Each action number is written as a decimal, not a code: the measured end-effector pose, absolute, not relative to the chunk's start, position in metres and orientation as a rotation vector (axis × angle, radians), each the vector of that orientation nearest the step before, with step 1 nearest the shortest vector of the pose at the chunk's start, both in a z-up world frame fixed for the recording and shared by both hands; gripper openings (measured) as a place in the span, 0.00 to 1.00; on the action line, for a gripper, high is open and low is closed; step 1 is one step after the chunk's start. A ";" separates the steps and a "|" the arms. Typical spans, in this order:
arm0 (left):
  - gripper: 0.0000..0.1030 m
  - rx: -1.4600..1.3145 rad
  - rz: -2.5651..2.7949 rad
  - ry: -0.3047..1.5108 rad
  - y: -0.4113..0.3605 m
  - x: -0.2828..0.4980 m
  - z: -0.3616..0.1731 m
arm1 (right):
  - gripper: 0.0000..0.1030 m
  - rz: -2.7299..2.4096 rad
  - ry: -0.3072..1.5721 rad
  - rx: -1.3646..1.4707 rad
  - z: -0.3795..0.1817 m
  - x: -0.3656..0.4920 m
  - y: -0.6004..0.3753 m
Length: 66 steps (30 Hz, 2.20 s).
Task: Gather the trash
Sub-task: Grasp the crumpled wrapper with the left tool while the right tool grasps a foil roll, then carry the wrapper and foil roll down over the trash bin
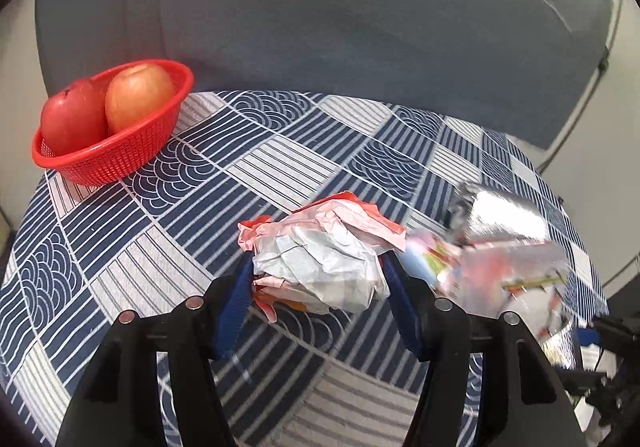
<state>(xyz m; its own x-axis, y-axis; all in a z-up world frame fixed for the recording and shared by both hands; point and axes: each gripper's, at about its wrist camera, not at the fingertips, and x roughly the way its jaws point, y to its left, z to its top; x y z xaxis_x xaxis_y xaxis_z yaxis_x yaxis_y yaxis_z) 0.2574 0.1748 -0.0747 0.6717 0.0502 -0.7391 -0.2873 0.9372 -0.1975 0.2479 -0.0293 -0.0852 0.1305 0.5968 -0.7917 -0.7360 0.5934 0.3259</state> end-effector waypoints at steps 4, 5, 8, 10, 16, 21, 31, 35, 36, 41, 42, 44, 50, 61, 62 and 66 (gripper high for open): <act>0.59 -0.289 0.175 0.818 0.159 0.245 -0.069 | 0.54 0.964 1.057 -0.144 -0.081 0.244 -0.032; 0.59 -0.290 0.172 0.817 0.155 0.240 -0.066 | 0.54 0.962 1.055 -0.142 -0.080 0.243 -0.033; 0.59 -0.292 0.165 0.810 0.149 0.230 -0.059 | 0.54 0.959 1.049 -0.136 -0.077 0.239 -0.038; 0.59 -0.300 0.163 0.799 0.144 0.222 -0.053 | 0.54 0.957 1.044 -0.124 -0.073 0.235 -0.042; 0.59 -0.301 0.151 0.772 0.123 0.198 -0.038 | 0.54 0.957 1.017 -0.103 -0.063 0.218 -0.053; 0.59 -0.292 0.136 0.748 0.101 0.175 -0.026 | 0.54 0.948 0.987 -0.089 -0.053 0.207 -0.066; 0.59 -0.326 0.113 0.704 0.064 0.120 -0.016 | 0.54 0.941 0.967 -0.059 -0.046 0.189 -0.081; 0.59 -0.332 0.111 0.708 0.053 0.103 -0.019 | 0.54 0.942 0.966 -0.062 -0.046 0.178 -0.085; 0.59 -0.333 0.112 0.710 0.050 0.099 -0.020 | 0.54 0.943 0.963 -0.057 -0.045 0.174 -0.087; 0.59 -0.338 0.110 0.728 0.031 0.074 -0.026 | 0.54 0.949 0.968 -0.034 -0.044 0.161 -0.098; 0.59 -0.339 0.109 0.732 0.027 0.069 -0.028 | 0.54 0.948 0.966 -0.032 -0.045 0.159 -0.100; 0.59 -0.348 0.111 0.737 0.022 0.059 -0.031 | 0.54 0.947 0.972 -0.033 -0.046 0.152 -0.104; 0.59 -0.399 0.129 0.753 0.009 0.028 -0.040 | 0.54 0.945 0.996 -0.037 -0.052 0.133 -0.117; 0.59 -0.369 0.082 0.786 -0.029 -0.007 -0.045 | 0.54 0.921 1.052 -0.069 -0.068 0.101 -0.131; 0.59 -0.359 0.078 0.792 -0.033 -0.008 -0.046 | 0.54 0.917 1.054 -0.068 -0.069 0.100 -0.133; 0.59 -0.335 0.059 0.817 -0.046 -0.014 -0.051 | 0.54 0.911 1.072 -0.064 -0.071 0.091 -0.141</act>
<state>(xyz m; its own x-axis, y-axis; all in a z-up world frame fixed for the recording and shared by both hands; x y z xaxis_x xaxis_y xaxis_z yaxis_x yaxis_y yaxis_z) -0.0136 -0.0463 -0.0511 0.6861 -0.0765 -0.7235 -0.1796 0.9459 -0.2703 0.0913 -0.1409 -0.0711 0.1632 0.6091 -0.7761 -0.6675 0.6474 0.3678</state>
